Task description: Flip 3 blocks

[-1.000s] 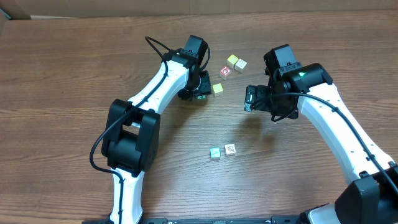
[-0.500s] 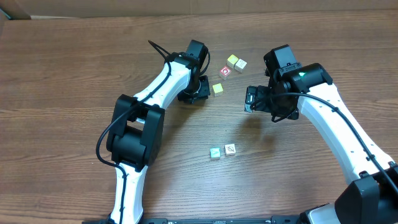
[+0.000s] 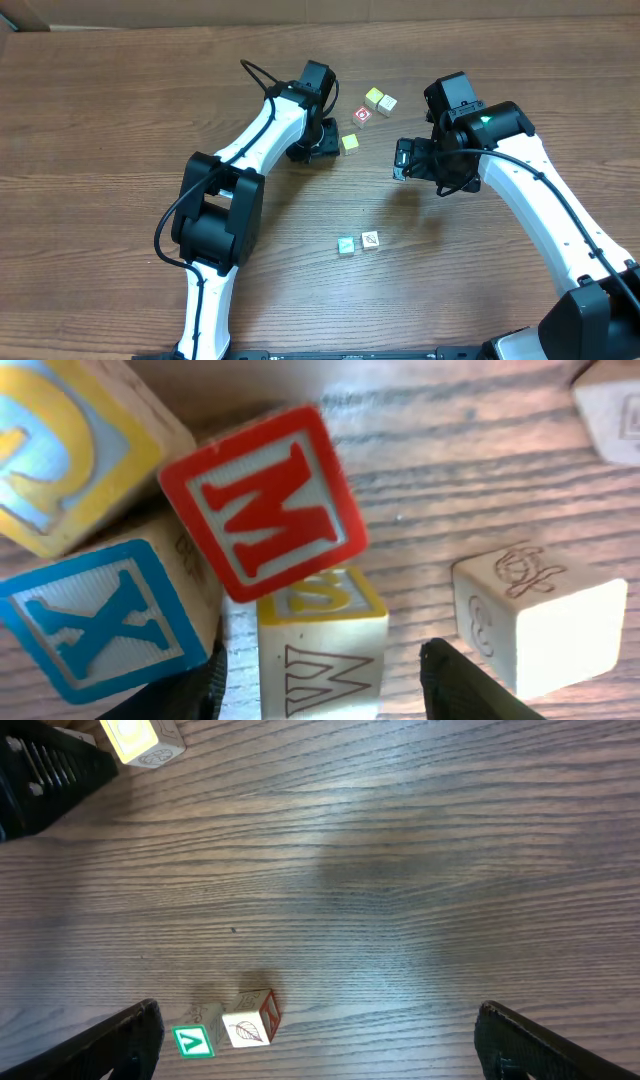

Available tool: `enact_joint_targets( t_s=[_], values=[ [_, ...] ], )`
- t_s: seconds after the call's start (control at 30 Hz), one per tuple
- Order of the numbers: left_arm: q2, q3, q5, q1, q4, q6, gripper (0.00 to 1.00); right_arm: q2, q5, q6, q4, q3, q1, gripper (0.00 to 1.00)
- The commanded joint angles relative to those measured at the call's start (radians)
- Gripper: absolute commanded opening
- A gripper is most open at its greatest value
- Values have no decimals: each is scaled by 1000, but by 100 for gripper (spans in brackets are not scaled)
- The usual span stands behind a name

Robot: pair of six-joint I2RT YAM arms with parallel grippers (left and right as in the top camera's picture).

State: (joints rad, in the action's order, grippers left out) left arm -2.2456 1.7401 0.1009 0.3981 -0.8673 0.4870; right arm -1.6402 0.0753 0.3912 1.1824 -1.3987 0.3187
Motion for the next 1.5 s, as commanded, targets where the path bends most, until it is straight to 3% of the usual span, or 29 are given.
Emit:
enact_joint_targets(
  t_s=[0.0, 0.17, 0.57, 0.77, 1.07, 1.23, 1.47],
  values=[
    [-21, 28, -43, 0, 1, -39, 53, 26, 6, -7, -3, 4, 2, 100],
    [-21, 28, -60, -1, 5, -47, 37, 26, 6, -7, -2, 4, 2, 100],
    [-21, 29, -60, -1, 17, -65, 16, 26, 6, -7, -3, 4, 2, 100],
    [0, 85, -62, 2, -95, -84, 4, 26, 6, -8, -6, 4, 2, 100],
    [127, 57, -89, 13, -312, -40, 5, 26, 5, -41, -5, 4, 2, 100],
    [240, -140, -107, 55, -239, -4, 5, 26, 5, -45, 11, 5, 2, 100],
    [563, -590, -108, 169, -14, 126, 5, 26, 6, -52, 25, 6, 2, 100]
  ],
)
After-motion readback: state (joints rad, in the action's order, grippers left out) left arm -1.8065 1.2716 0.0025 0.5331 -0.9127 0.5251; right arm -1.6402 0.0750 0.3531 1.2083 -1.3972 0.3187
